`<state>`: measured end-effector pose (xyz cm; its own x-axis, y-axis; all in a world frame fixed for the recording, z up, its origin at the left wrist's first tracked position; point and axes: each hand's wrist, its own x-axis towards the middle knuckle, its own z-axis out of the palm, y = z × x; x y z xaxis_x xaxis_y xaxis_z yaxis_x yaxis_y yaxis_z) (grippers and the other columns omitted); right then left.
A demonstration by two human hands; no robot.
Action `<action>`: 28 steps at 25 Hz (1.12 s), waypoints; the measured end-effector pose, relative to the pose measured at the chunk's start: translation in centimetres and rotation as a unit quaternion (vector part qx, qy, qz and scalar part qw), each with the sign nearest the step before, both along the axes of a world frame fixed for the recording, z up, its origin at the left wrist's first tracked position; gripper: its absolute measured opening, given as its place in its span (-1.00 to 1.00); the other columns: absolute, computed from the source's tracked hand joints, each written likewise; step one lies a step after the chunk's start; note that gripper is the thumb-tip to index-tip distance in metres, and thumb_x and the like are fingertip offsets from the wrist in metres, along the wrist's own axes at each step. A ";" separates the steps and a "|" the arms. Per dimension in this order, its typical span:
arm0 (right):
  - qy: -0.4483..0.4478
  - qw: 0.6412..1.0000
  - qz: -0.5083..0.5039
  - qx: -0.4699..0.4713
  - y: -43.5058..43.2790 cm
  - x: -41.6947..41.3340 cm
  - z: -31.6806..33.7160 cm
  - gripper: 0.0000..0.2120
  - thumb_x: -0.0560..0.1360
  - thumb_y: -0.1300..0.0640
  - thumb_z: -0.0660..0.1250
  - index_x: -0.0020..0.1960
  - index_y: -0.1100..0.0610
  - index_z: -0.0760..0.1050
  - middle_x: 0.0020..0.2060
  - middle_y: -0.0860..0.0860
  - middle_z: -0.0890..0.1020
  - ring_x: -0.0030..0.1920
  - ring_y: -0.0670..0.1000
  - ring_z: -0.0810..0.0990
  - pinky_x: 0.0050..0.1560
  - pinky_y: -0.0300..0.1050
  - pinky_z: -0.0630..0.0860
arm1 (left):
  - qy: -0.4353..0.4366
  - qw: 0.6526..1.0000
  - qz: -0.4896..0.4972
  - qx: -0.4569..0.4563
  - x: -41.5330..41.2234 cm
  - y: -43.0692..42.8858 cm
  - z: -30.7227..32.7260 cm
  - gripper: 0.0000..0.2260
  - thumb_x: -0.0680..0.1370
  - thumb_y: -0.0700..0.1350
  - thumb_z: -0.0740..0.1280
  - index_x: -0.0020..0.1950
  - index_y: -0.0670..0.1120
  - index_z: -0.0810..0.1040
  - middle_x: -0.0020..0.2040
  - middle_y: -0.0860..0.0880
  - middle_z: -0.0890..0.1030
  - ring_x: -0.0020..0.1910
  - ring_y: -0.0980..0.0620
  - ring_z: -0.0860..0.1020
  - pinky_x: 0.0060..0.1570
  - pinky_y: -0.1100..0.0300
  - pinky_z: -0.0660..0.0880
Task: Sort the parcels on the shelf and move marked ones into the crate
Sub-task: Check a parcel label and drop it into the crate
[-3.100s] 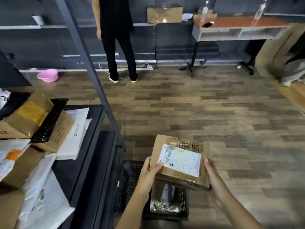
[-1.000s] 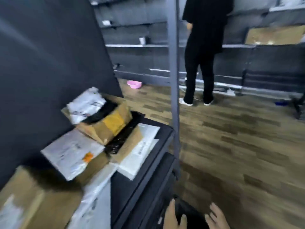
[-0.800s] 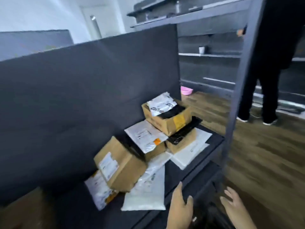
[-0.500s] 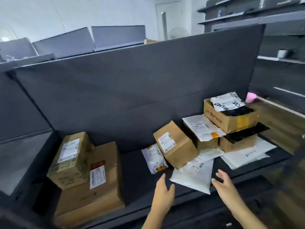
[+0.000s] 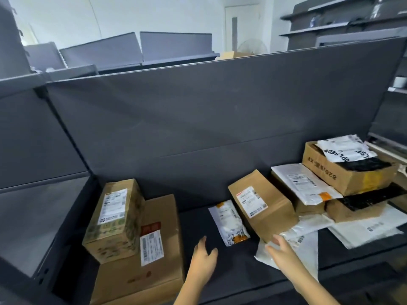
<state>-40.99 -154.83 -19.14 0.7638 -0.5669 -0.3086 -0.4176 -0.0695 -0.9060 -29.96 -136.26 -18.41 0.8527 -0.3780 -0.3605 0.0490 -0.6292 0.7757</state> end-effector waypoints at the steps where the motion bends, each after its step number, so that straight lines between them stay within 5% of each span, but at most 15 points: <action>1: 0.008 1.000 0.004 0.004 0.3 1.2 -0.5 -0.56 0.56 0.22 0.21 0.42 0.21 0.25 0.35 0.10 0.37 0.32 0.05 0.36 0.22 -0.18 0.25 | 0.004 1.000 -0.006 0.001 1.1 0.0 -0.3 -0.47 0.61 -0.03 0.16 0.55 -0.03 0.06 0.54 -0.06 0.15 0.45 -0.05 0.28 0.34 0.16 0.31; 11: 0.118 0.991 0.030 0.058 2.4 7.4 -5.5 -0.56 0.55 0.22 0.22 0.41 0.24 0.28 0.40 0.10 0.36 0.42 0.07 0.32 0.42 -0.10 0.23 | 0.084 0.996 -0.038 0.010 5.1 -2.4 -5.3 -0.47 0.61 -0.05 0.17 0.55 -0.03 0.07 0.55 -0.02 0.10 0.52 0.00 0.15 0.49 0.11 0.13; 15: 0.113 0.990 0.049 0.068 1.5 9.5 -6.0 -0.66 0.55 0.27 0.19 0.32 0.13 0.36 0.23 -0.06 0.41 0.29 0.01 0.41 0.31 -0.13 0.29 | 0.094 0.995 -0.021 -0.001 5.9 -3.4 -6.0 -0.47 0.61 -0.07 0.18 0.54 -0.07 0.08 0.55 -0.04 0.13 0.52 0.00 0.15 0.49 0.08 0.14; 20: 0.146 0.987 0.058 0.031 0.5 12.5 -6.2 -0.83 0.53 0.23 0.19 0.09 0.11 0.48 0.09 0.05 0.52 0.10 0.01 0.47 -0.03 -0.19 0.35 | 0.103 0.995 0.016 -0.003 7.7 -5.8 -6.9 -0.49 0.60 -0.10 0.17 0.53 -0.11 0.13 0.52 -0.07 0.22 0.48 -0.01 0.23 0.46 0.15 0.17; 22: 0.161 0.985 0.046 0.043 -0.1 13.3 -7.2 -0.90 0.55 0.18 0.20 0.03 0.14 0.46 0.10 0.14 0.54 0.03 0.01 0.46 0.00 -0.17 0.35 | 0.141 0.989 0.050 -0.005 8.3 -6.7 -7.8 -0.52 0.60 -0.12 0.17 0.51 -0.13 0.17 0.49 -0.09 0.27 0.46 -0.02 0.27 0.41 0.18 0.21; 24: 0.179 0.981 0.040 0.056 -1.1 14.2 -9.5 -0.75 0.53 0.08 0.23 0.17 0.15 0.44 0.18 0.16 0.52 0.09 0.04 0.47 0.09 -0.14 0.36 | 0.172 0.981 0.094 -0.003 8.8 -7.4 -9.1 -0.58 0.60 -0.16 0.18 0.46 -0.16 0.27 0.41 -0.11 0.38 0.38 -0.04 0.37 0.29 0.19 0.30; 26: 0.179 0.981 0.054 0.054 -2.4 15.3 -12.5 -0.55 0.43 0.01 0.26 0.30 0.01 0.34 0.31 0.06 0.45 0.27 0.06 0.44 0.26 -0.04 0.35 | 0.206 0.971 0.123 -0.004 9.3 -8.0 -10.0 -0.69 0.59 -0.19 0.20 0.33 -0.16 0.41 0.21 -0.09 0.50 0.18 -0.03 0.49 0.07 0.20 0.37; 28: 0.172 0.982 0.054 0.061 -2.9 16.2 -13.7 -0.57 0.44 0.12 0.24 0.30 -0.04 0.32 0.27 -0.06 0.43 0.28 0.00 0.39 0.31 -0.05 0.30 | 0.216 0.970 0.112 -0.009 9.8 -8.8 -11.0 -0.79 0.57 -0.19 0.21 0.19 -0.09 0.51 0.12 -0.06 0.56 0.03 0.01 0.54 -0.08 0.21 0.41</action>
<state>-24.75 -157.73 -32.82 0.6564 -0.4313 -0.6190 -0.6962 -0.0303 -0.7172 -20.16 -145.06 -29.38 0.6856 -0.2100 -0.6971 0.5051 -0.5524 0.6631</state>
